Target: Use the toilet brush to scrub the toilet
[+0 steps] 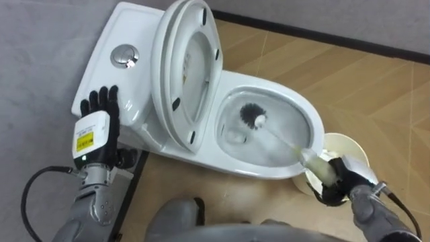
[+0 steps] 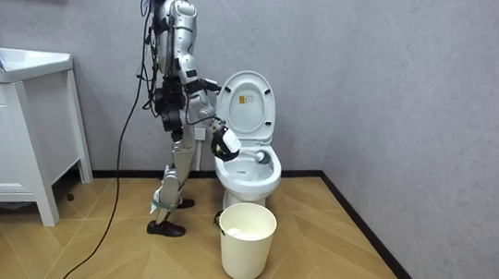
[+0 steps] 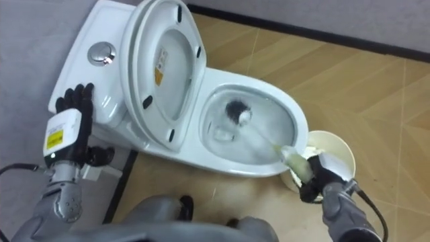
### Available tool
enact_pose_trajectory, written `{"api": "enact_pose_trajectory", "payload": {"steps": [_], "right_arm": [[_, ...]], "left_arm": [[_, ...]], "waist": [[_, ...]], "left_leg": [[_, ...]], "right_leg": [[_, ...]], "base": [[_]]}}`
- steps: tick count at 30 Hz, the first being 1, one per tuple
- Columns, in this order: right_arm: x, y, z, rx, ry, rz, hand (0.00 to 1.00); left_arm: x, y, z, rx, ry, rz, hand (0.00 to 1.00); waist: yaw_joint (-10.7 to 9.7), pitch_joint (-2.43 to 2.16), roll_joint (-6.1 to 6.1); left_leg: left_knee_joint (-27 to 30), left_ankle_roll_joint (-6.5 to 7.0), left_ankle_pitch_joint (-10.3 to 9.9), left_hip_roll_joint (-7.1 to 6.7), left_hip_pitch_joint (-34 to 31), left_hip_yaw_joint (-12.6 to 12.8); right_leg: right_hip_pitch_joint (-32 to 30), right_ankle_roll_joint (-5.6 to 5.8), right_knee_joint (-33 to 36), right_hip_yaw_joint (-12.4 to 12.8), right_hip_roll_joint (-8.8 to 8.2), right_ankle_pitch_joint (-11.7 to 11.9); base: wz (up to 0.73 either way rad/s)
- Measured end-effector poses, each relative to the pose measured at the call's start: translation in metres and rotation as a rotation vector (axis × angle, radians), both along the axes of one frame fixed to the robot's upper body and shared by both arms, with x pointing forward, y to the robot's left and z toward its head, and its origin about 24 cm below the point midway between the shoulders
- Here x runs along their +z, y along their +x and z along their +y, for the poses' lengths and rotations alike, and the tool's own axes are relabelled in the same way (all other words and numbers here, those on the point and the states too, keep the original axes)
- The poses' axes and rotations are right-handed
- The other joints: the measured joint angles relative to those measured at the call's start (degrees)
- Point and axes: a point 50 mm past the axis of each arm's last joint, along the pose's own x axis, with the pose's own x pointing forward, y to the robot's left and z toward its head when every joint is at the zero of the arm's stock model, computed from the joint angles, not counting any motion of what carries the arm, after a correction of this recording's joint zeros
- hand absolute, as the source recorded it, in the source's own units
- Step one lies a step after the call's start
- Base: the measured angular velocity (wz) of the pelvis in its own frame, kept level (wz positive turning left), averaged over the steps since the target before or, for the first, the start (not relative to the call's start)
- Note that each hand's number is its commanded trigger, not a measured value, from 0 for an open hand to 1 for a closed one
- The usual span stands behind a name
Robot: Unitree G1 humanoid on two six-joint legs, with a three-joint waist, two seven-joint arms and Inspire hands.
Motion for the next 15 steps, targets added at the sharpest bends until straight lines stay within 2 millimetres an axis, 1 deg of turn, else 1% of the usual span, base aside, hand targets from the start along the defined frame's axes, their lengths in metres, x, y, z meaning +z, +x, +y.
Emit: {"api": "enact_pose_trajectory", "payload": {"steps": [1, 5, 6, 8, 9, 12, 14, 15], "right_arm": [[0.000, 0.001, 0.003, 0.052, -0.017, 0.011, 1.00], [0.004, 0.008, 0.005, 0.121, -0.053, -0.007, 1.00], [0.004, 0.008, 0.005, 0.133, -0.067, -0.003, 1.00], [0.006, 0.010, 0.005, 0.142, -0.080, -0.007, 1.00], [0.006, 0.011, 0.006, 0.145, -0.079, -0.007, 1.00], [0.007, 0.012, 0.006, 0.143, -0.084, -0.012, 1.00], [0.008, 0.013, 0.006, 0.151, -0.089, -0.017, 1.00], [0.009, 0.014, 0.003, 0.159, -0.100, -0.025, 1.00]], "left_arm": [[-0.001, 0.001, -0.001, -0.006, -0.001, 0.006, 0.00], [-0.001, 0.004, -0.001, -0.011, 0.000, 0.011, 0.00], [-0.001, 0.005, -0.001, -0.011, 0.001, 0.010, 0.00], [0.000, 0.008, -0.001, -0.010, 0.002, 0.004, 0.00], [0.001, 0.009, 0.000, -0.009, 0.004, -0.002, 0.00], [0.004, 0.014, 0.002, -0.012, 0.011, -0.022, 0.00], [0.007, 0.018, 0.005, -0.019, 0.019, -0.037, 0.00], [0.009, 0.021, 0.005, -0.022, 0.023, -0.048, 0.00]], "waist": [[0.1, 0.15, -0.28], [0.2, 0.21, -0.66], [0.2, 0.24, -1.08], [0.3, 0.14, -1.25], [0.3, -0.19, -1.33], [0.5, -0.24, -1.47], [1.3, -0.34, -1.70], [1.4, -0.30, -1.76]], "left_leg": [[0.0, 0.00, 0.0, 0.00, -0.1, 0.1], [0.1, 0.02, 0.0, -0.03, -0.6, 0.5], [0.2, 0.03, 0.0, -0.01, -0.6, 0.5], [0.4, 0.03, 0.0, 0.05, -0.9, 0.5], [0.6, 0.03, 0.0, 0.17, -1.6, 0.5], [1.9, 0.06, 0.0, 0.58, -3.4, 0.6], [2.0, 0.05, 0.1, 0.93, -4.2, 0.9], [2.2, 0.04, 0.1, 1.03, -4.6, 0.8]], "right_leg": [[-0.2, 0.00, 0.1, 0.1, -0.03, 0.0], [-1.0, 0.02, 0.8, 0.4, -0.25, -0.1], [-1.0, 0.03, 0.8, 0.4, -0.25, -0.2], [-1.2, 0.02, 0.8, 0.4, -0.19, -0.2], [-1.9, -0.03, 1.0, 0.5, -0.10, -0.1], [-3.2, -0.35, 1.2, 0.4, 0.18, 0.1], [-4.0, -0.60, 1.3, 0.5, 0.36, 0.4], [-4.3, -0.65, 1.3, 0.4, 0.44, 0.5]], "base": [[-0.03], [-0.03], [0.00], [0.00], [0.00], [-0.01], [-0.08], [-0.04]]}}
